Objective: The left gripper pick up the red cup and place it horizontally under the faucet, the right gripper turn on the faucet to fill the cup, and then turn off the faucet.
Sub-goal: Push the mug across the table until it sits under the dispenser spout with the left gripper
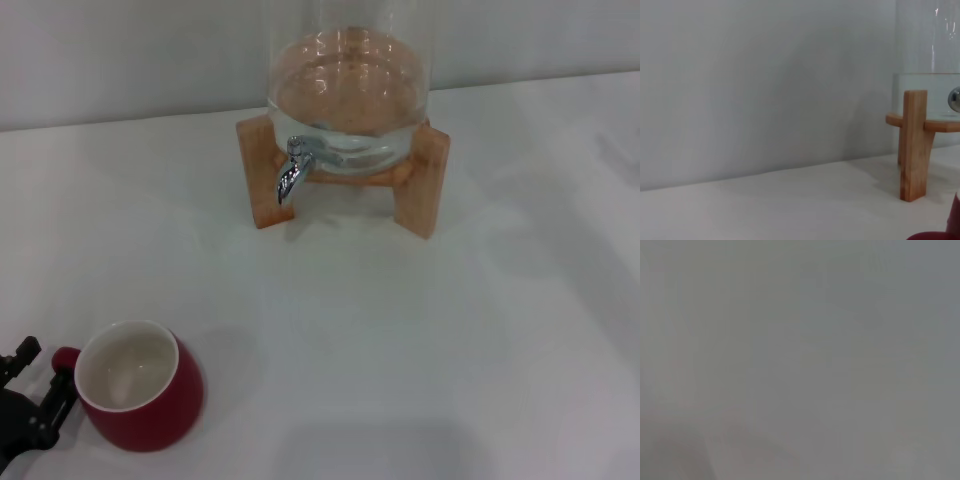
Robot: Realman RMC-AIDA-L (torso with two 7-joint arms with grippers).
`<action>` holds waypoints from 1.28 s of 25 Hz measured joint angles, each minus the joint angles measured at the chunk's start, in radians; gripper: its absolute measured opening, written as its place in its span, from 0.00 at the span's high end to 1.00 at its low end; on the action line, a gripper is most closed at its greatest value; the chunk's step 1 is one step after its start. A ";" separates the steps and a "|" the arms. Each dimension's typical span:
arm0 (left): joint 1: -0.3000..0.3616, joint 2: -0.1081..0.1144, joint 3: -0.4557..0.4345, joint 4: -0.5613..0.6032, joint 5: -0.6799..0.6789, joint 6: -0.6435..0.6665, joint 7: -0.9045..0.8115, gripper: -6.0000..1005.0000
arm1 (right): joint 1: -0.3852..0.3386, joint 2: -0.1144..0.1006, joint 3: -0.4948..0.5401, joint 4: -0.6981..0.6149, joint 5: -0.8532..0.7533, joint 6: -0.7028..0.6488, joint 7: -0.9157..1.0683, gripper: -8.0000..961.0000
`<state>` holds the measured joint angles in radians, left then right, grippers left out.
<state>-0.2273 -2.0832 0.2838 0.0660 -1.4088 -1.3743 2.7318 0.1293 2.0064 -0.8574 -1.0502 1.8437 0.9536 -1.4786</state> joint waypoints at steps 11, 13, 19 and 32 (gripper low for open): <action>0.000 0.000 0.000 0.003 0.007 0.003 0.012 0.78 | 0.001 0.000 0.002 0.001 0.000 -0.001 0.000 0.22; -0.002 0.000 0.000 0.004 0.012 0.005 0.010 0.85 | 0.001 0.000 0.002 0.001 0.000 0.000 0.000 0.22; 0.000 0.000 -0.006 0.005 0.000 0.000 0.009 0.89 | 0.001 0.000 0.002 0.001 0.000 0.002 0.000 0.22; -0.040 0.003 -0.008 0.019 -0.010 -0.035 -0.053 0.89 | 0.001 0.000 0.002 0.004 0.002 0.004 0.000 0.22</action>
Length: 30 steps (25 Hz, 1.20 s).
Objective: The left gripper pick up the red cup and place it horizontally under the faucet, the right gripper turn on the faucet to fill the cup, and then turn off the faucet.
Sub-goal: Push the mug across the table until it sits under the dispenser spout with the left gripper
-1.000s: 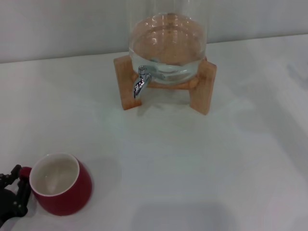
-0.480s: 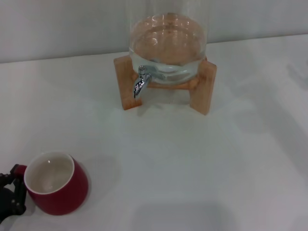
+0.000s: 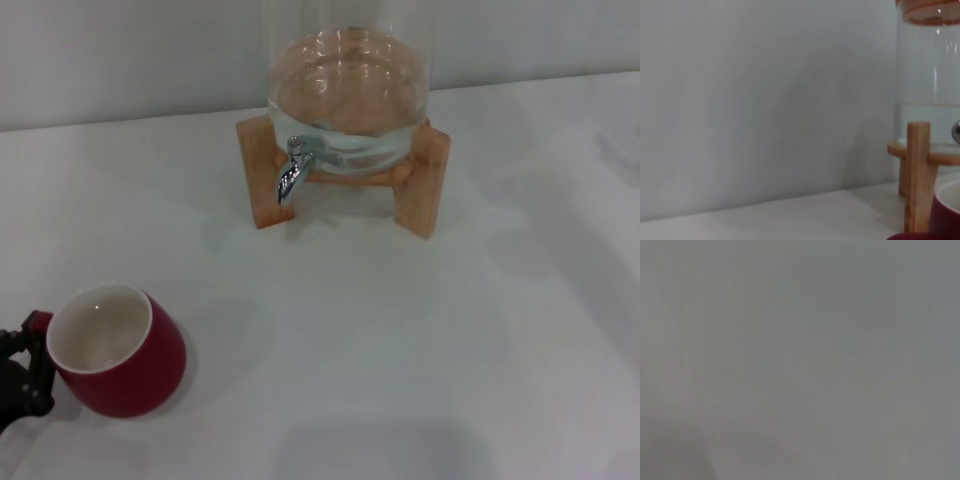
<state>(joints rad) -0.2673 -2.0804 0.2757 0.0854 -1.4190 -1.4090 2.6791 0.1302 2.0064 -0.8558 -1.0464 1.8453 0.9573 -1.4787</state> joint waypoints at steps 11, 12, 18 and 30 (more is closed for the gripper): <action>-0.048 0.000 -0.001 0.028 -0.015 -0.013 -0.080 0.89 | -0.001 0.000 0.000 0.009 0.000 0.000 -0.001 0.22; -0.053 0.000 0.000 0.028 -0.015 -0.011 -0.079 0.89 | -0.001 0.000 0.000 0.010 0.000 0.000 -0.002 0.22; -0.059 -0.001 0.002 0.042 -0.015 -0.008 -0.057 0.89 | 0.000 0.000 0.000 0.011 0.002 0.000 -0.009 0.22; -0.084 -0.001 0.001 0.042 -0.037 0.052 -0.057 0.89 | 0.003 0.000 0.000 0.017 0.011 0.001 -0.020 0.22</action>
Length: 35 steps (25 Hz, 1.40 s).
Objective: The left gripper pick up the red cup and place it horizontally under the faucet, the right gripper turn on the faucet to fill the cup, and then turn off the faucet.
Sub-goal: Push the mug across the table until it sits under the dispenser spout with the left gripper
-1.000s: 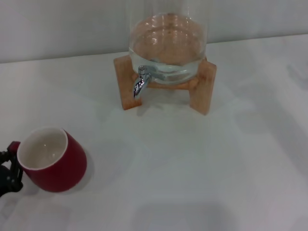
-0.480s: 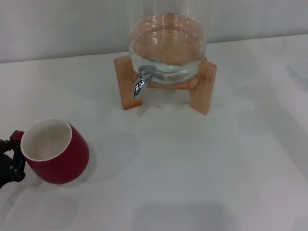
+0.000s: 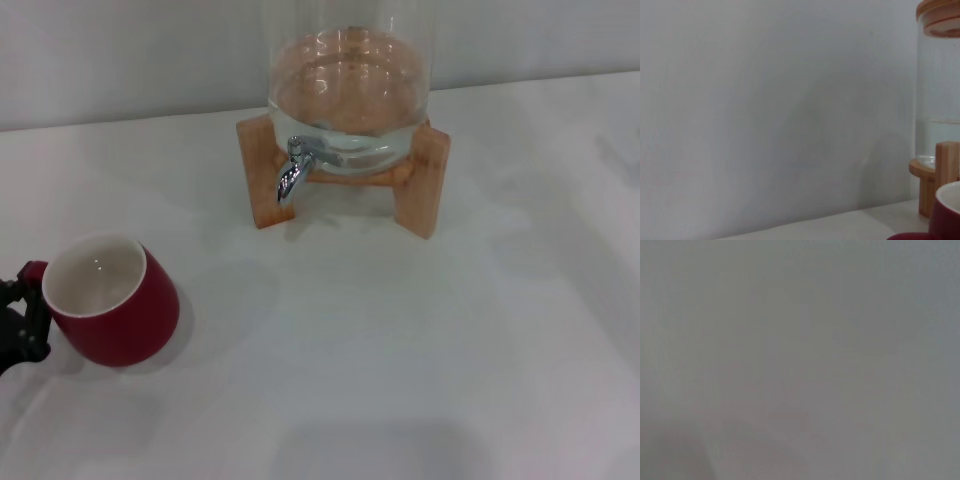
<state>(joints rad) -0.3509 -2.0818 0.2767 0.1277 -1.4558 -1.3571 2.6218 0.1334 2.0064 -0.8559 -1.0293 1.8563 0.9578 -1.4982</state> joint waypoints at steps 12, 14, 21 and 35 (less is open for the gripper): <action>-0.090 0.000 0.006 -0.006 0.007 0.088 0.000 0.89 | 0.000 0.000 -0.002 0.005 0.003 0.009 -0.002 0.22; -0.103 0.000 0.007 -0.009 0.011 0.107 0.000 0.89 | 0.000 0.001 -0.002 0.005 0.003 0.009 -0.002 0.22; -0.162 -0.003 0.008 -0.022 0.055 0.180 0.000 0.89 | 0.002 0.001 -0.006 0.006 0.003 0.009 -0.002 0.22; -0.250 -0.003 0.009 -0.043 0.100 0.263 -0.007 0.89 | 0.007 0.002 -0.011 0.007 0.003 0.018 -0.002 0.22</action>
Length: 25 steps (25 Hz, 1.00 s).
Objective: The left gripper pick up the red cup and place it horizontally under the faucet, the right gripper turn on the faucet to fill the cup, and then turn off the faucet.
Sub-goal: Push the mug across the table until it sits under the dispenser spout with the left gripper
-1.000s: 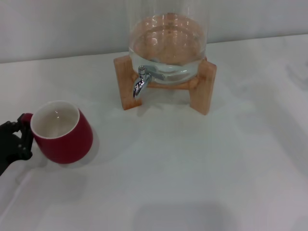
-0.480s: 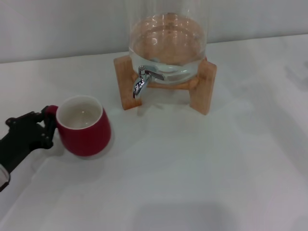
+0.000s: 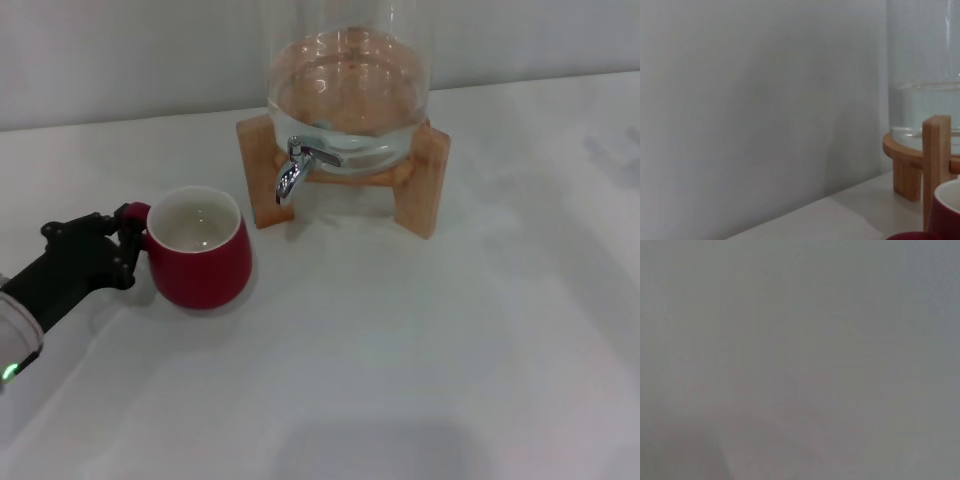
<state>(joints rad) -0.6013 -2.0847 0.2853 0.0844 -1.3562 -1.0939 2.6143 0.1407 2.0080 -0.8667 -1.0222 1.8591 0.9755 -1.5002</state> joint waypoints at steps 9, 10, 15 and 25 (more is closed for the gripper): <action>-0.049 0.001 0.000 -0.026 0.026 0.060 -0.004 0.89 | 0.002 0.000 0.000 0.010 0.000 0.003 0.000 0.22; -0.054 0.001 0.000 -0.027 0.032 0.067 -0.004 0.89 | 0.003 0.000 0.000 0.011 0.000 0.003 0.000 0.22; -0.079 -0.001 0.000 -0.047 0.048 0.107 0.001 0.89 | 0.004 0.000 0.000 0.012 0.000 0.003 0.000 0.22; -0.111 -0.002 0.000 -0.062 0.074 0.123 -0.002 0.89 | 0.004 0.001 0.000 0.012 0.000 0.012 0.000 0.22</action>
<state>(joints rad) -0.7119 -2.0862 0.2853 0.0226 -1.2826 -0.9708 2.6127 0.1443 2.0093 -0.8666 -1.0100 1.8590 0.9873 -1.5001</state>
